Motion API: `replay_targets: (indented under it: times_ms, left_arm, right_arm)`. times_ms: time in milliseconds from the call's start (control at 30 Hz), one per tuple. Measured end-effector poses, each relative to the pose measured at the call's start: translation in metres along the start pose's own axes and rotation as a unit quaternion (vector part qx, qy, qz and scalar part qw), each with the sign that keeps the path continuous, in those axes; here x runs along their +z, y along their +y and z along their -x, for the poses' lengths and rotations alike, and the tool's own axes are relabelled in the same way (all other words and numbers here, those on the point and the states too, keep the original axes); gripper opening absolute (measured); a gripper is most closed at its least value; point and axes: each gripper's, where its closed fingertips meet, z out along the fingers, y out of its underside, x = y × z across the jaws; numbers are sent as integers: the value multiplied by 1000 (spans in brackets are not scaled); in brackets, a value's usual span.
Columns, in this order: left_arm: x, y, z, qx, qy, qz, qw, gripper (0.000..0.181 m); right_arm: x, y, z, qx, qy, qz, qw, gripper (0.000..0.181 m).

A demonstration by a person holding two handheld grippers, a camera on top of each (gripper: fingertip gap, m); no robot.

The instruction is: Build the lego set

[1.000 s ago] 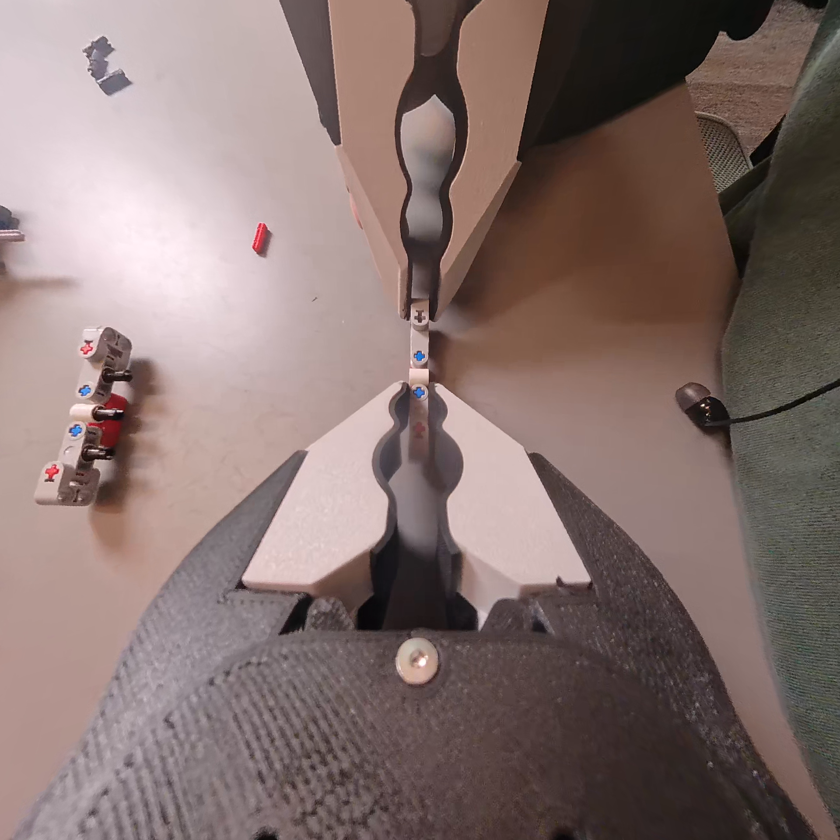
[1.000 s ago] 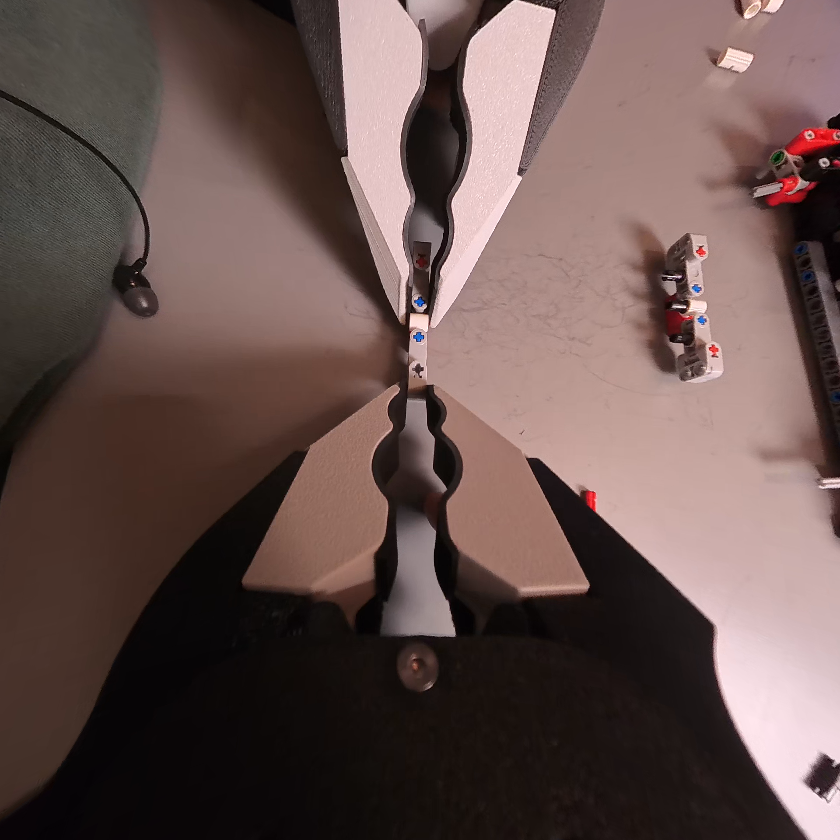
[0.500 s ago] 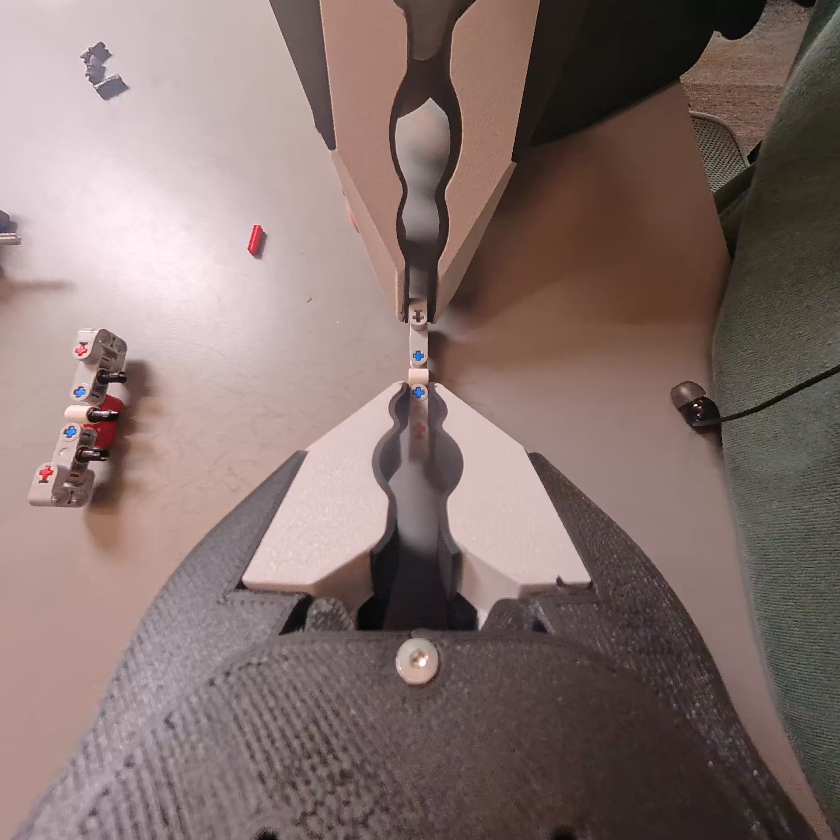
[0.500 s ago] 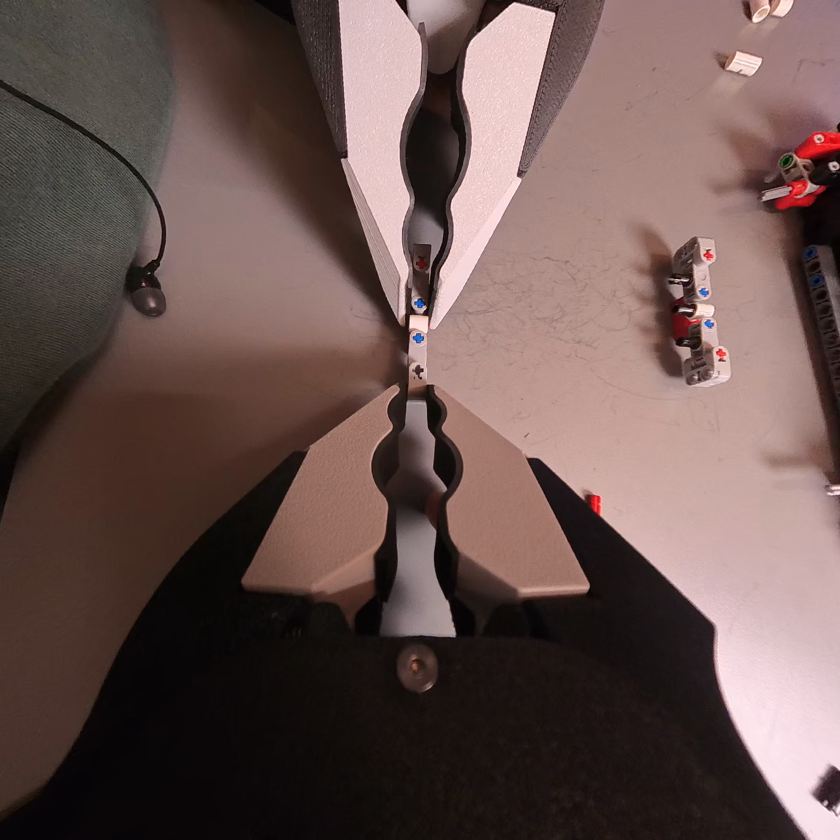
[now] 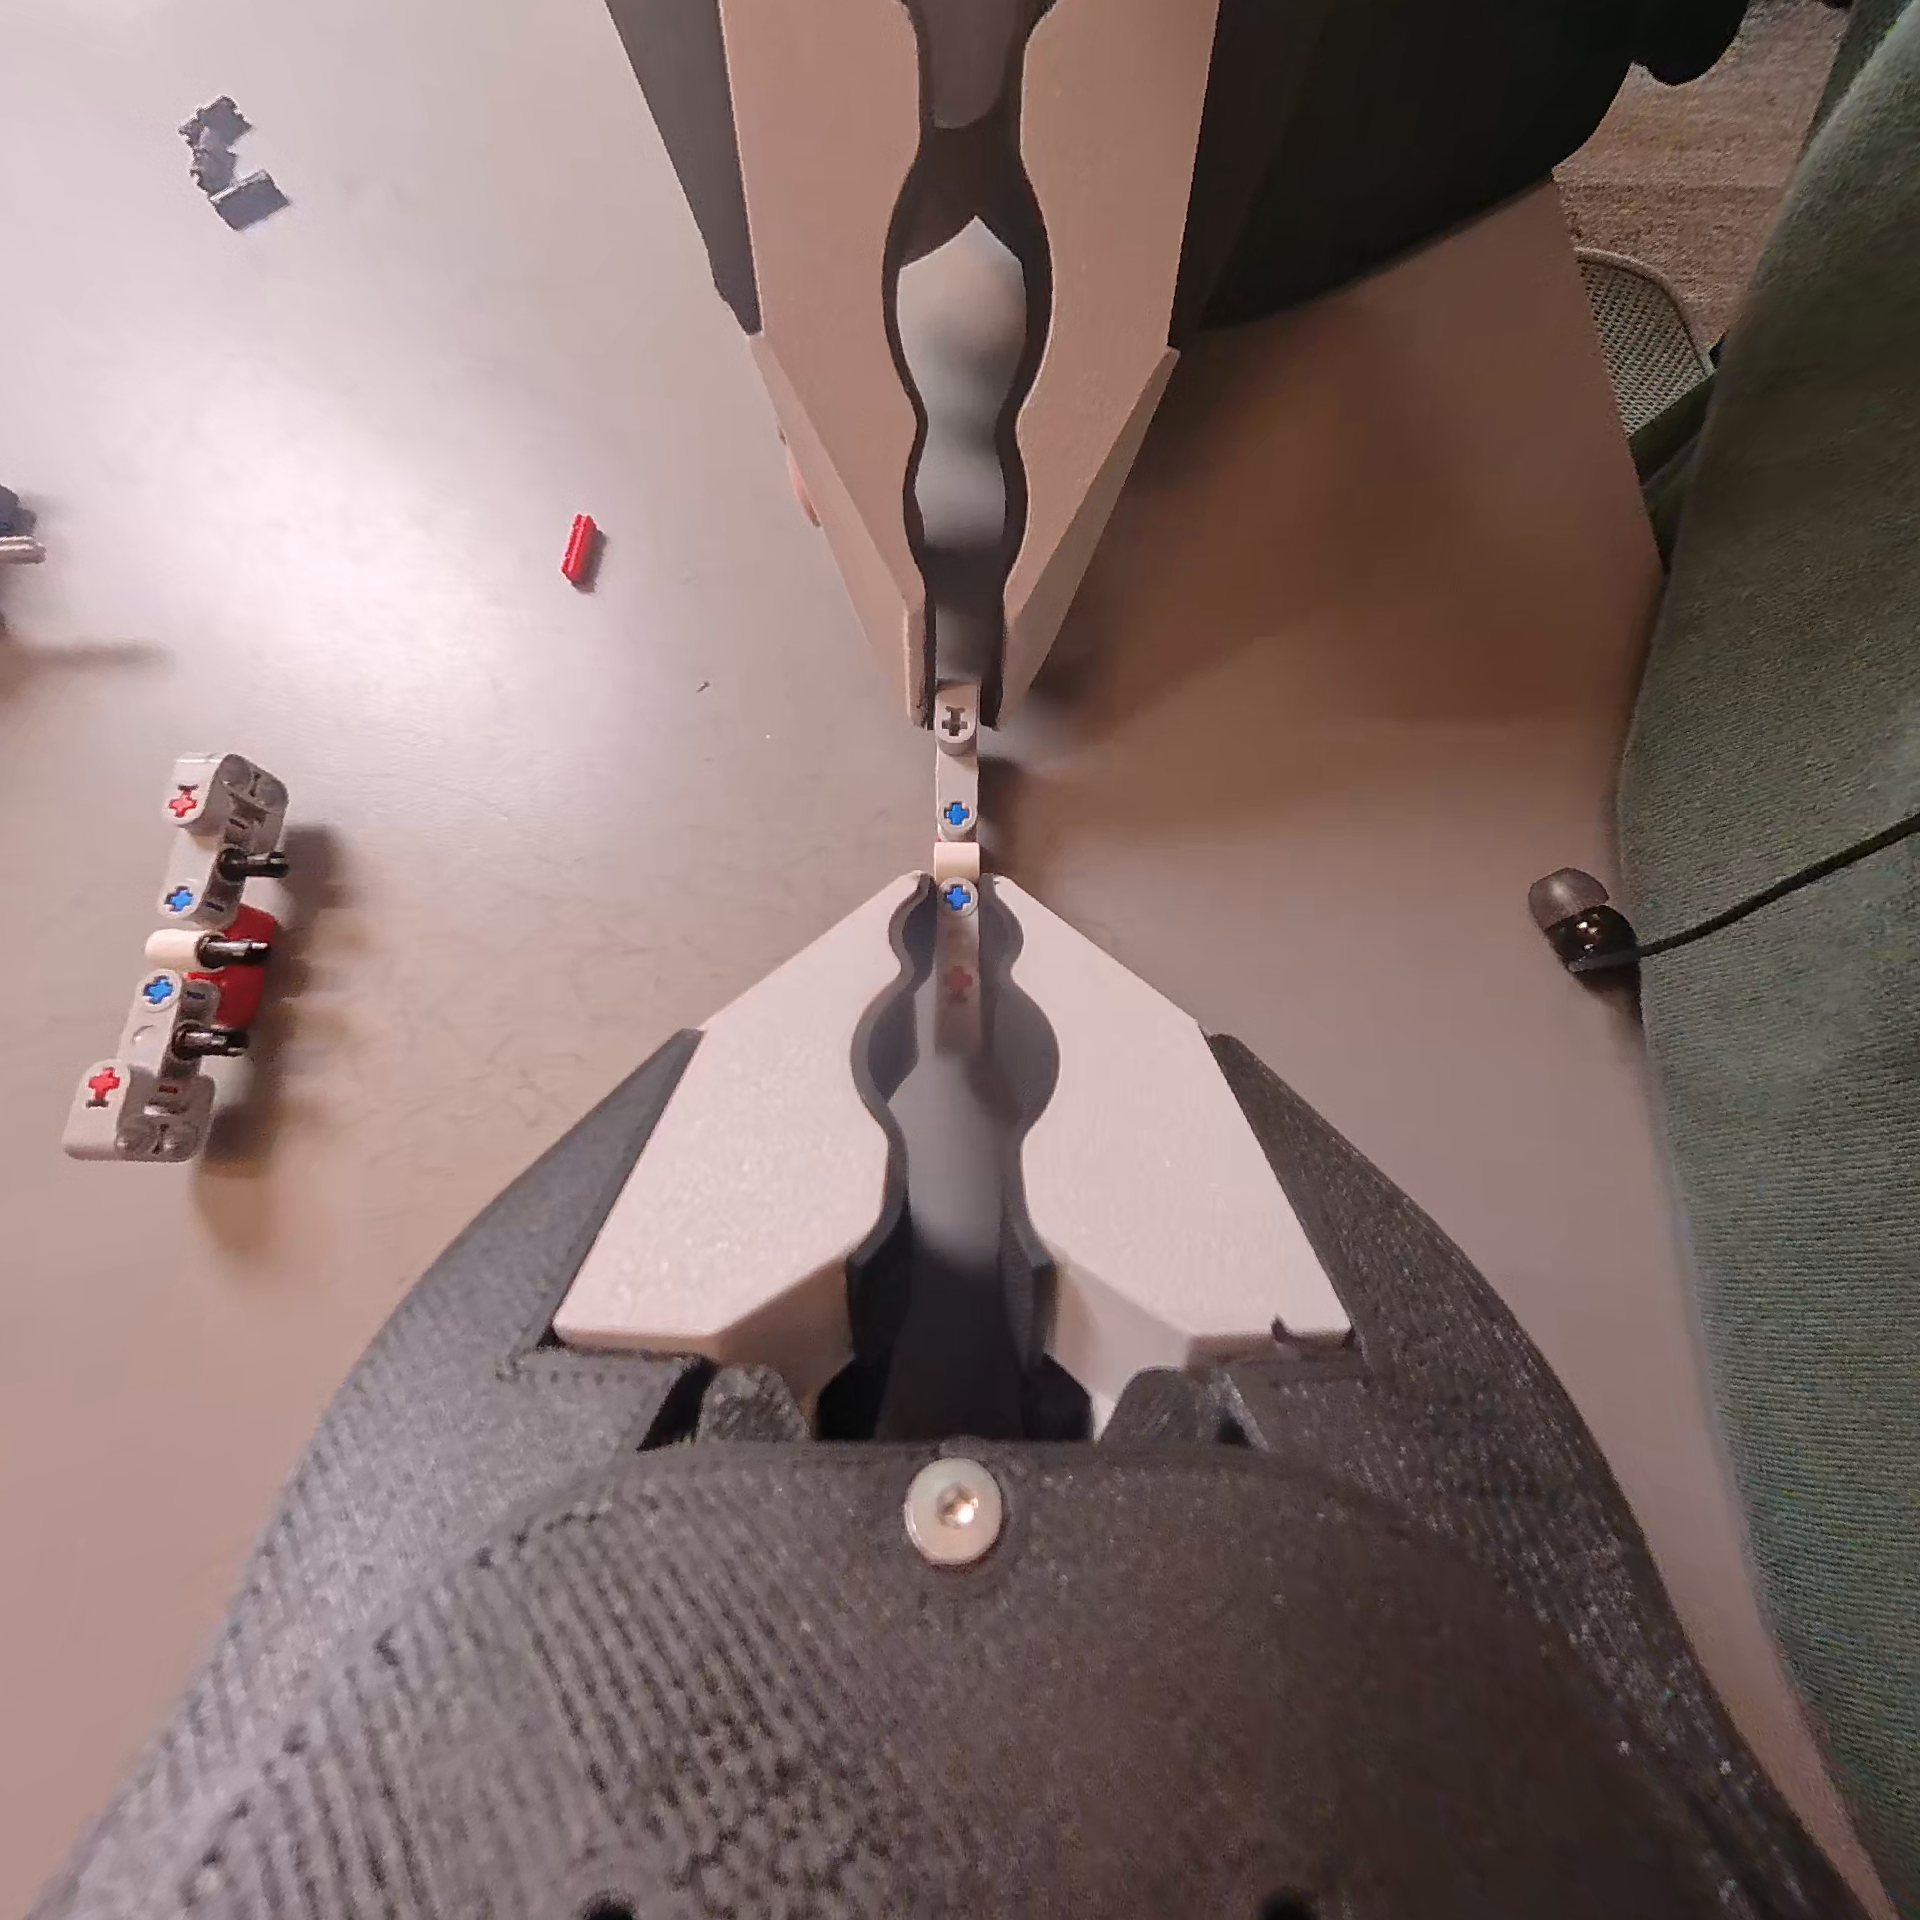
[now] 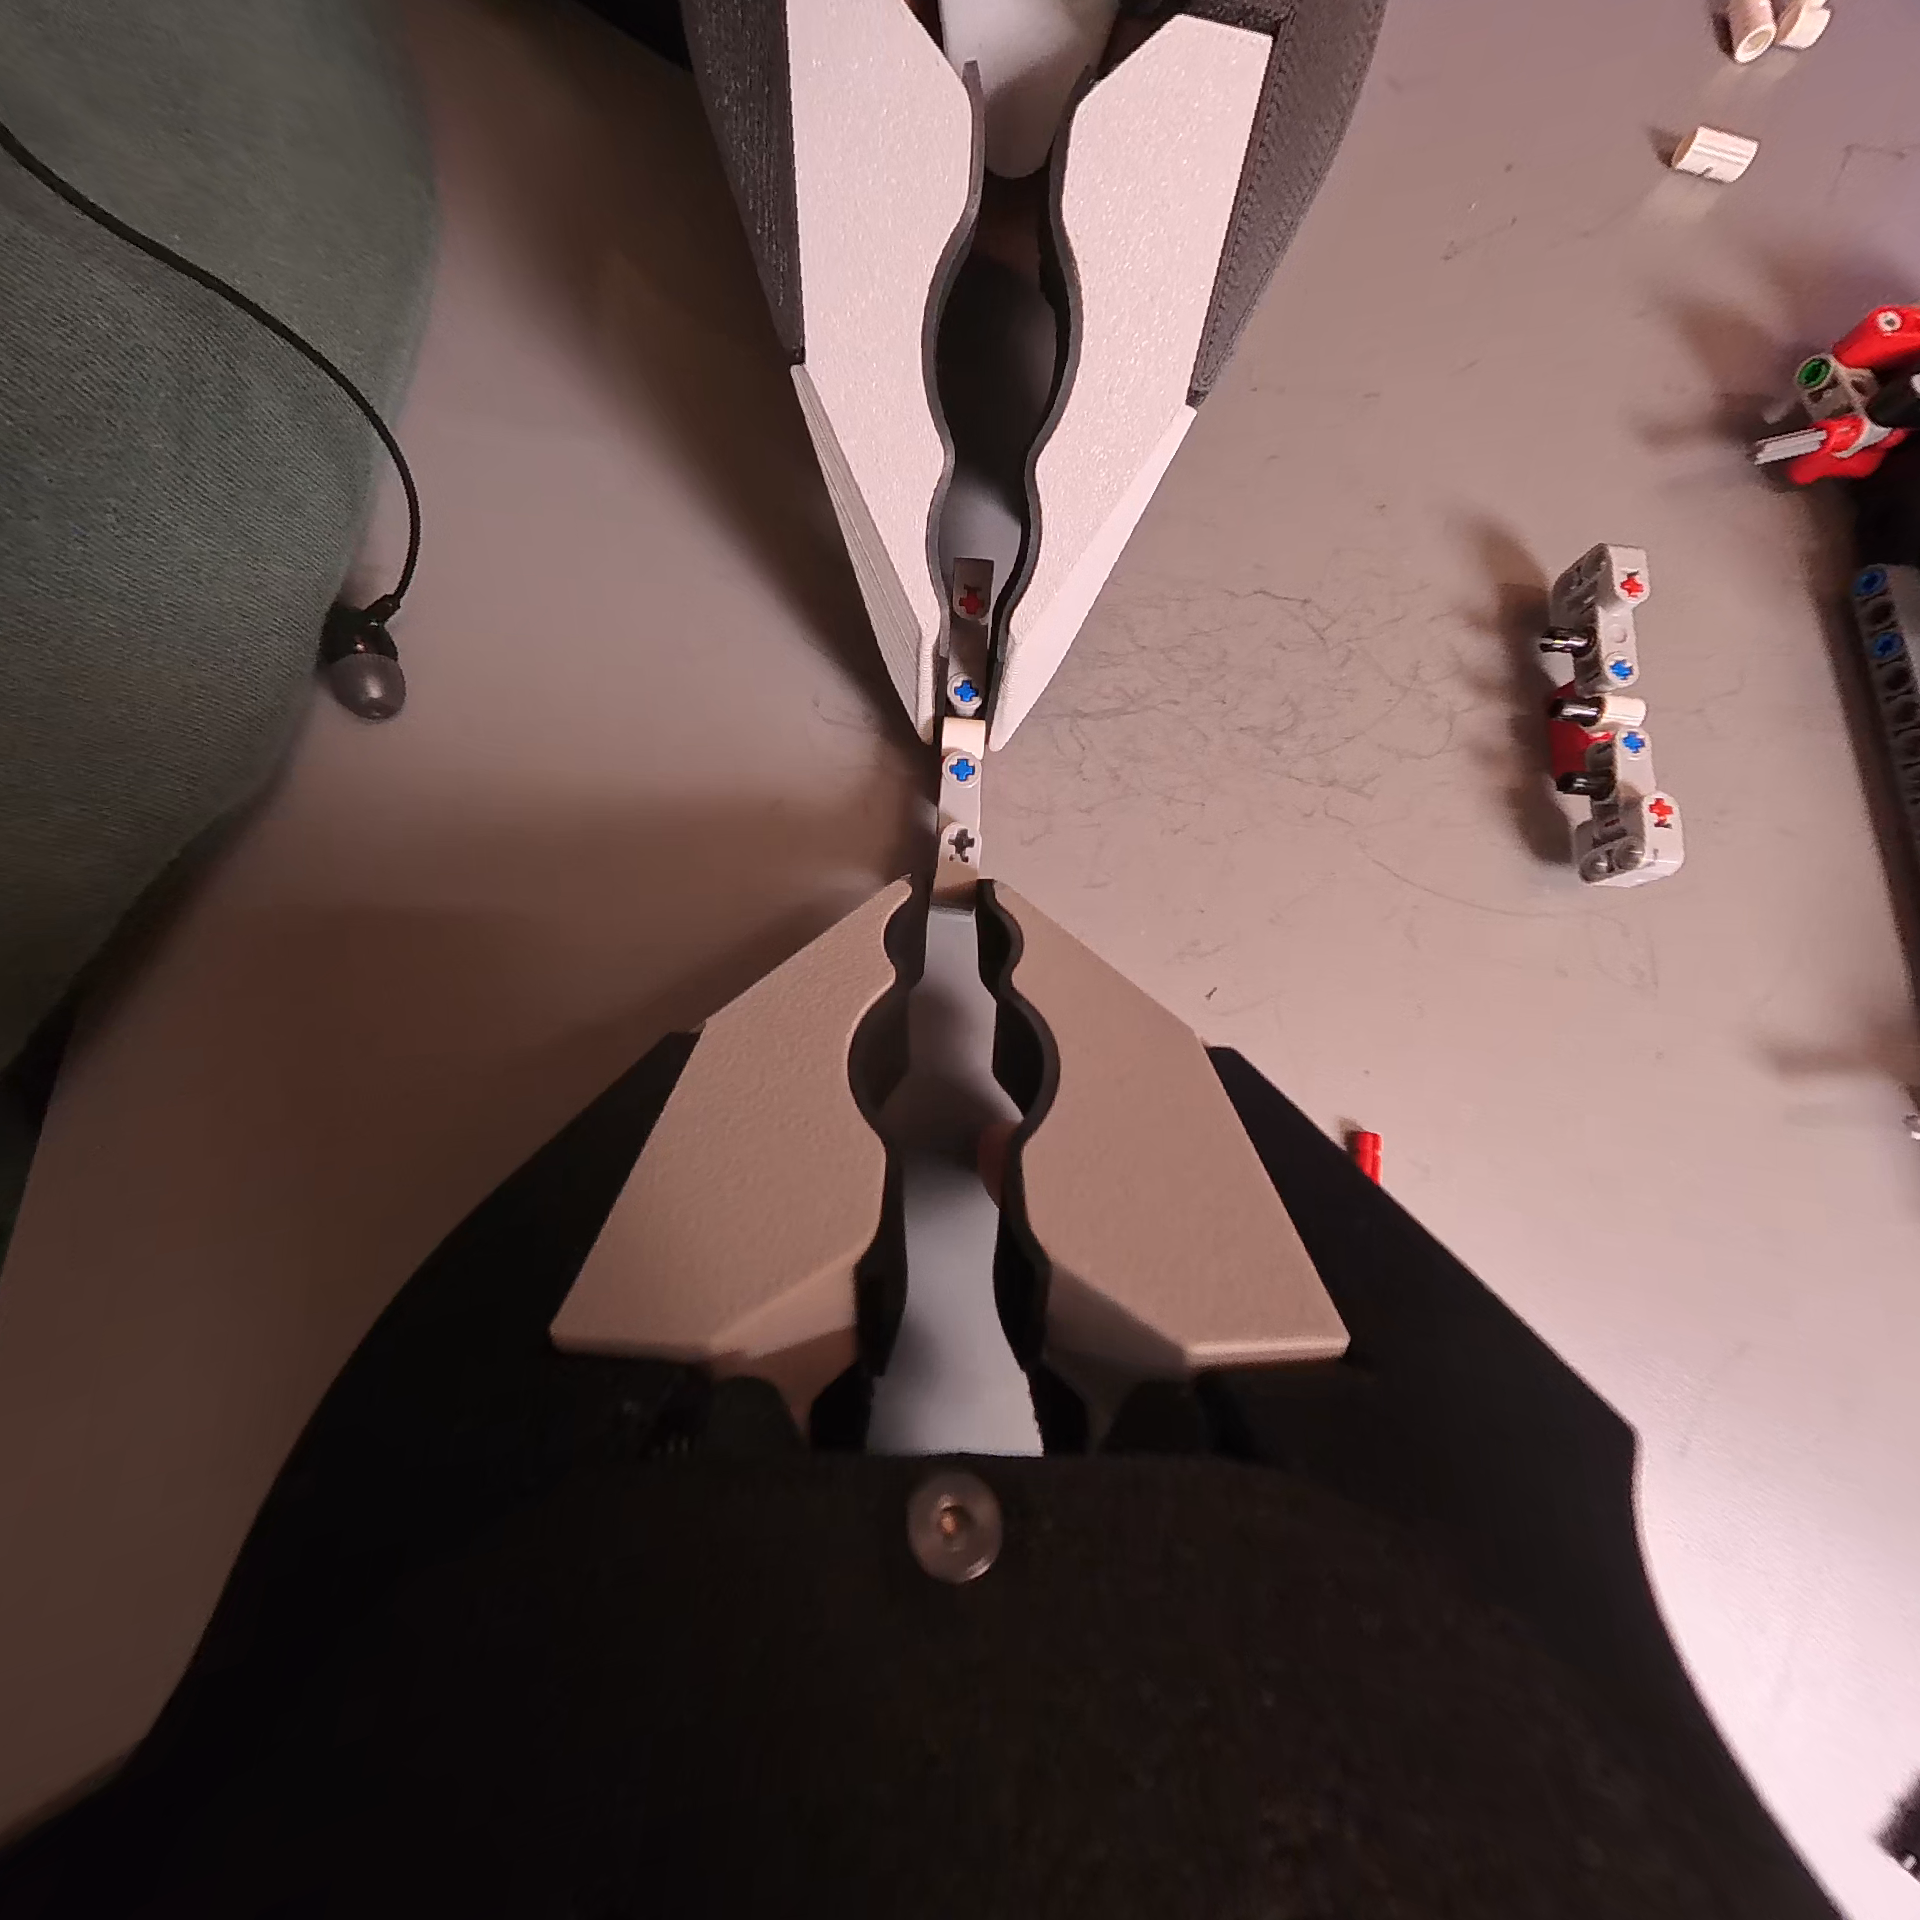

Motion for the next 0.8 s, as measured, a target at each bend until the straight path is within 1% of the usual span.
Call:
replay_targets:
  times_ms: [800]
  left_arm:
    - [0,0,-1,0,2,0,1000,6]
  right_arm:
    - [0,-1,0,3,-3,-1,1000,6]
